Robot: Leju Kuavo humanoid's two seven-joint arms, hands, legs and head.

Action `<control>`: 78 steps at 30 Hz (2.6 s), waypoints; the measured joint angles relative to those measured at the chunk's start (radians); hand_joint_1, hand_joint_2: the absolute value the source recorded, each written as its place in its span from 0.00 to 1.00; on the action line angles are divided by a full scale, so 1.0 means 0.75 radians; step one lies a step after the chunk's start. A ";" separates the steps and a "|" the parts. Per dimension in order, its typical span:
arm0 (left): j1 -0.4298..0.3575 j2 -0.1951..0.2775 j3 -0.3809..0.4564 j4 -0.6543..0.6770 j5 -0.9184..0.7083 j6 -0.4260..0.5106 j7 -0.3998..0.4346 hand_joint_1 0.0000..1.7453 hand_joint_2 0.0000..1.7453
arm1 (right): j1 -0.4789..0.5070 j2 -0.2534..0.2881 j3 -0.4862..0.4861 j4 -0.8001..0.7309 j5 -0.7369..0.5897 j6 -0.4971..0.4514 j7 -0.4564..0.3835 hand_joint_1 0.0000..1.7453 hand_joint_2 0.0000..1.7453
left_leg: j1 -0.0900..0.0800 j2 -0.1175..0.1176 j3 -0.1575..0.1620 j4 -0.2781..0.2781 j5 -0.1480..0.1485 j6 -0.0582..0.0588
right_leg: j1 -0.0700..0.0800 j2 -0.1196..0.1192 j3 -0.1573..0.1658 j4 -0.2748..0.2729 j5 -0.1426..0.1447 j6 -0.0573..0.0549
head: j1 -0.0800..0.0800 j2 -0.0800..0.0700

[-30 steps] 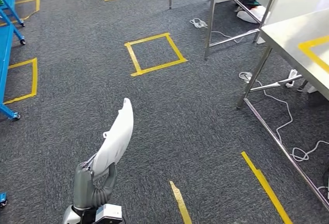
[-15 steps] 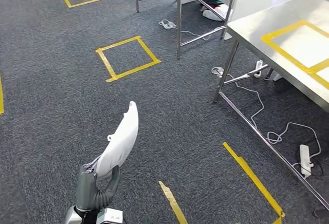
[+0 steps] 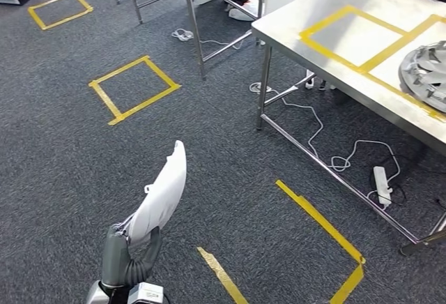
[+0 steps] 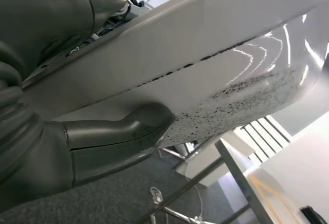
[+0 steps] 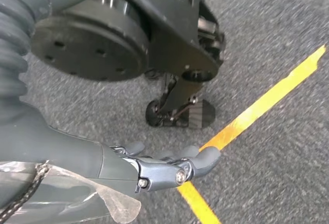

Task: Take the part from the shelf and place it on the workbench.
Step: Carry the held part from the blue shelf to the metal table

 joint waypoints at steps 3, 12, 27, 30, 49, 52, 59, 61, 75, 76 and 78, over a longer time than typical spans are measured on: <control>-0.008 0.004 0.003 0.000 0.005 -0.003 0.000 1.00 1.00 | -0.001 0.000 0.014 0.000 0.007 0.005 0.007 0.00 1.00 | -0.004 -0.018 -0.086 0.162 -0.029 0.011 | 0.009 0.052 0.001 0.001 0.001 -0.005 | -0.001 0.000; -0.101 -0.012 0.043 0.001 0.041 -0.024 0.010 1.00 1.00 | 0.000 0.007 0.072 -0.001 0.062 0.009 0.026 0.00 1.00 | -0.018 -0.095 0.077 -0.247 0.158 0.079 | 0.005 0.133 -0.024 0.034 0.012 0.039 | 0.000 0.000; -0.186 -0.060 0.115 0.044 0.051 -0.014 0.047 1.00 1.00 | 0.002 0.009 0.203 -0.002 0.163 -0.025 0.048 0.00 1.00 | -0.006 0.010 0.163 -0.216 0.088 0.014 | -0.002 -0.019 -0.030 0.012 -0.001 0.015 | 0.010 0.000; -0.195 -0.061 0.119 0.047 0.051 -0.010 0.048 1.00 1.00 | -0.002 0.008 0.211 -0.002 0.161 -0.024 0.049 0.00 1.00 | -0.002 -0.006 0.040 0.003 0.076 0.003 | 0.000 -0.007 0.019 0.005 -0.027 -0.008 | 0.005 0.000; -0.232 -0.085 0.161 0.078 0.049 0.033 0.049 1.00 1.00 | -0.005 0.023 0.257 -0.002 0.195 -0.037 0.059 0.00 1.00 | -0.039 -0.034 0.065 -0.239 0.167 0.089 | 0.003 0.011 -0.119 0.330 -0.289 0.055 | -0.001 0.000; -0.238 -0.085 0.159 0.089 0.044 0.033 0.047 1.00 1.00 | -0.002 0.025 0.263 -0.003 0.198 -0.040 0.059 0.00 1.00 | -0.035 -0.028 0.147 -0.238 0.101 0.075 | -0.010 -0.013 -0.129 0.156 -0.152 0.073 | 0.000 0.000; -0.268 -0.085 0.147 0.102 0.038 0.035 0.042 1.00 1.00 | -0.019 0.031 0.282 -0.004 0.203 -0.051 0.060 0.00 1.00 | -0.020 -0.010 0.160 -0.117 0.074 0.018 | 0.003 -0.006 -0.055 0.035 0.009 0.000 | -0.007 0.000; -0.275 -0.084 0.145 0.104 0.037 0.035 0.040 1.00 1.00 | -0.019 0.031 0.283 -0.004 0.204 -0.052 0.060 0.00 1.00 | -0.015 -0.014 0.060 0.037 0.057 0.008 | 0.001 0.014 -0.026 0.026 -0.009 -0.012 | -0.009 0.000; -0.307 -0.081 0.126 0.129 0.007 0.019 0.043 1.00 1.00 | -0.018 0.031 0.293 -0.005 0.206 -0.049 0.059 0.00 1.00 | -0.011 -0.062 -0.072 -0.155 0.225 0.061 | 0.010 0.077 0.059 0.142 -0.149 0.046 | -0.009 0.000; -0.310 -0.081 0.122 0.133 0.000 0.016 0.046 1.00 1.00 | -0.022 0.030 0.294 -0.005 0.206 -0.050 0.059 0.00 1.00 | -0.013 -0.048 -0.067 -0.156 0.218 0.068 | 0.011 0.040 0.014 0.211 -0.172 0.051 | -0.006 0.000; -0.313 -0.081 0.113 0.144 -0.022 0.011 0.055 1.00 1.00 | -0.025 0.030 0.295 -0.005 0.206 -0.051 0.059 0.00 1.00 | -0.019 -0.020 -0.056 -0.156 0.202 0.079 | 0.012 0.011 -0.089 0.341 -0.242 0.057 | -0.006 0.000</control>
